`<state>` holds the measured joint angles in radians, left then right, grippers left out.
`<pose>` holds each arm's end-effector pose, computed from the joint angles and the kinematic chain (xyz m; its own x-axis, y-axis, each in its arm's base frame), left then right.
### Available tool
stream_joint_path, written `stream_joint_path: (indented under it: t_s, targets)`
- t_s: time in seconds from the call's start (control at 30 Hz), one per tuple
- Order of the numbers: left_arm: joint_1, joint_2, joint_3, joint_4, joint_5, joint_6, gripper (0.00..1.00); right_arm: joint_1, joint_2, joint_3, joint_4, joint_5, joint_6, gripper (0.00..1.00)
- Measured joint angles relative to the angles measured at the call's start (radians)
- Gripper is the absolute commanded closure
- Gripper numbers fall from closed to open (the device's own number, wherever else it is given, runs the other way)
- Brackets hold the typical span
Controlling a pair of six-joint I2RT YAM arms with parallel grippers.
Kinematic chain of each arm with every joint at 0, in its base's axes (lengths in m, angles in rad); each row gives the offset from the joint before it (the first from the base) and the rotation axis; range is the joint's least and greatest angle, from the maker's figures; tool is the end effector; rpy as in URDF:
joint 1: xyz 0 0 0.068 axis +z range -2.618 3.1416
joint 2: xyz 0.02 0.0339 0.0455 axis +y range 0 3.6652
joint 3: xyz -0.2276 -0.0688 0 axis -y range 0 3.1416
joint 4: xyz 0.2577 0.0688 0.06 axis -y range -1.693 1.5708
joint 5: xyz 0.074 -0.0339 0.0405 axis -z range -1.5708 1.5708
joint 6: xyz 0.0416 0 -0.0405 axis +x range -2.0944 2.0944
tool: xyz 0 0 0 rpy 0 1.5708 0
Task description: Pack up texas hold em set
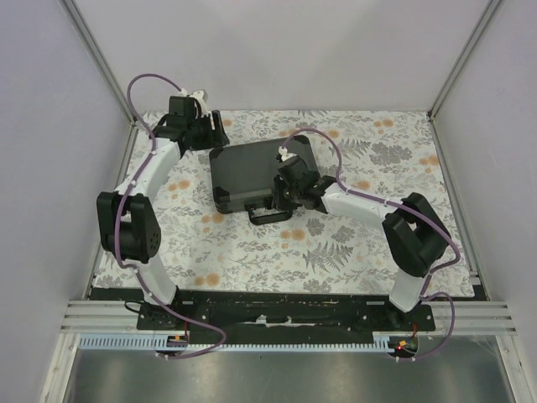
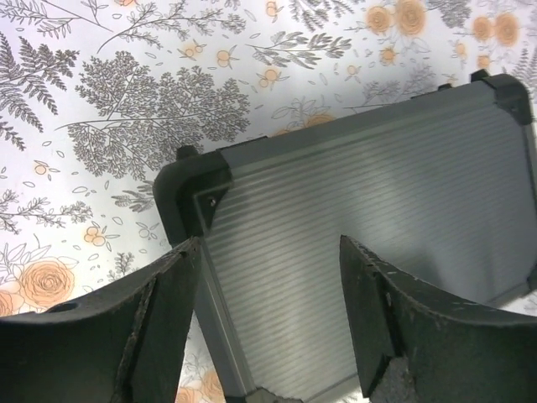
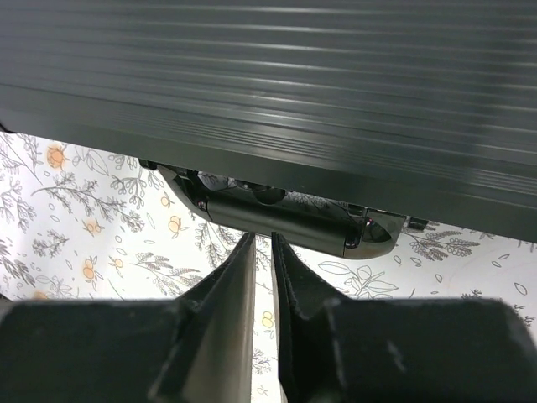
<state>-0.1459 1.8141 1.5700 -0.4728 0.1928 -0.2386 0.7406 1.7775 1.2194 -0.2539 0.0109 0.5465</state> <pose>0.4203 -0.0698 0.2549 -0.6992 -0.1317 -0.7027 0.1239 0.9457 -0.3005 0.2930 0.2673 0.1668 -0.8053 -0.0321 -0.5919 -0.2933 0.8893 0.3508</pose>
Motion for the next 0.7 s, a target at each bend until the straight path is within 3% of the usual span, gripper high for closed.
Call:
stream_joint_path:
  t_s: [0.03, 0.2, 0.3, 0.63, 0.7]
  targets:
    - [-0.002, -0.016, -0.006, 0.000, 0.001, -0.008, 0.34, 0.000, 0.007, 0.000, 0.001, -0.008, -0.005, 0.85]
    - [-0.044, -0.084, -0.063, 0.004, 0.027, -0.076, 0.64, 0.000, 0.049, 0.003, 0.014, -0.034, -0.018, 0.89]
    - [-0.074, -0.089, -0.116, 0.010, 0.050, -0.141, 0.76, 0.000, 0.080, 0.014, 0.019, -0.035, -0.021, 0.91]
    - [-0.089, -0.109, -0.308, 0.027, 0.068, -0.245, 0.97, 0.010, 0.126, 0.019, 0.047, -0.010, -0.016, 0.91]
    - [-0.089, -0.126, -0.332, 0.035, 0.066, -0.254, 0.98, 0.013, 0.131, 0.019, 0.064, 0.002, -0.016, 0.91]
